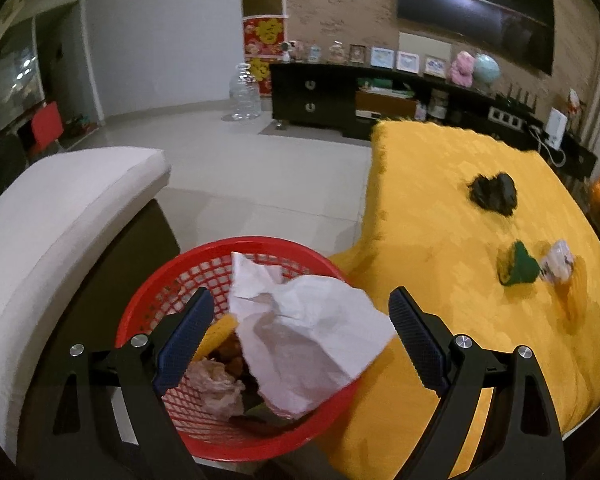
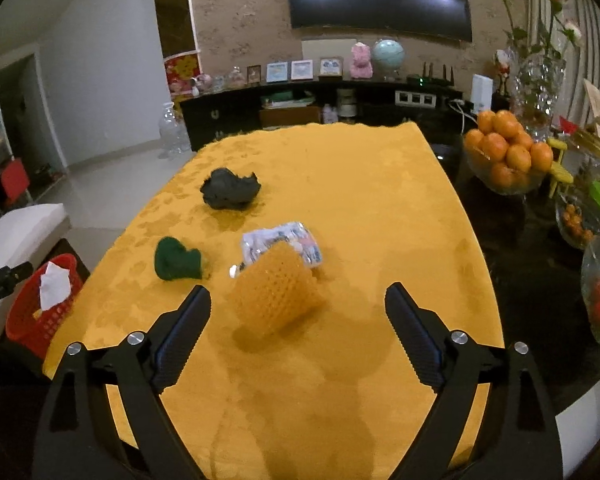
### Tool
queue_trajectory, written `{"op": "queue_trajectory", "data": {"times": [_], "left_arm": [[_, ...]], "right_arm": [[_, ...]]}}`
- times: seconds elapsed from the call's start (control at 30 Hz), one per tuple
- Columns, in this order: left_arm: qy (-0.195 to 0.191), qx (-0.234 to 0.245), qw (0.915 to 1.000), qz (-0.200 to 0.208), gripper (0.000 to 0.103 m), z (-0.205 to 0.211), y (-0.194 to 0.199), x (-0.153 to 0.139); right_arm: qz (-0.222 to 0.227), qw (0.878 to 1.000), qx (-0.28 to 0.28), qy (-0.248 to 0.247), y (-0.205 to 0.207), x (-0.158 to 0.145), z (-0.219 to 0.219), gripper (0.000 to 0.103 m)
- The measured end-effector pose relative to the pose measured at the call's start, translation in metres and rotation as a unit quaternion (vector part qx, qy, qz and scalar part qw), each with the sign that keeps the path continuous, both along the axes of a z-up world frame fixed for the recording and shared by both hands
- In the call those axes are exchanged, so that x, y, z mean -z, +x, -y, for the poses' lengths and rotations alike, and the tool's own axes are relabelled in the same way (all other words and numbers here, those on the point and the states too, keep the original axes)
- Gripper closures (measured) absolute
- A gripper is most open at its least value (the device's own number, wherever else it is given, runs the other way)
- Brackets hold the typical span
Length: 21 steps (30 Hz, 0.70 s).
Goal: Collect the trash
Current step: 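Move both tools back over the table toward the green scrubber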
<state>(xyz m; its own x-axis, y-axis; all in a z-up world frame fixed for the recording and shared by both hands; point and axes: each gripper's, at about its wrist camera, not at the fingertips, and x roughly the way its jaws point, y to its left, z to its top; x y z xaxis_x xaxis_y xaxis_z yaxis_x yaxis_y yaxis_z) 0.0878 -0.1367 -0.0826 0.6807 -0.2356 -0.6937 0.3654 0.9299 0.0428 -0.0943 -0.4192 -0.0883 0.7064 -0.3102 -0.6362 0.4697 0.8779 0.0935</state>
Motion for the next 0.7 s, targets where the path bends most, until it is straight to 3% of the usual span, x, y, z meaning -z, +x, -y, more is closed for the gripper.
{"op": "queue_trajectory", "data": {"times": [0.23, 0.7], "left_arm": [[0.022, 0.048, 0.9985, -0.009, 0.017, 0.041, -0.008, 0.009], [0.007, 0.150, 0.9881, -0.035, 0.017, 0.146, -0.017, 0.012]], "right_arm": [[0.002, 1.000, 0.006, 0.019, -0.003, 0.007, 0.009, 0.017], [0.003, 0.999, 0.013, 0.049, -0.003, 0.016, 0.021, 0.017]]}}
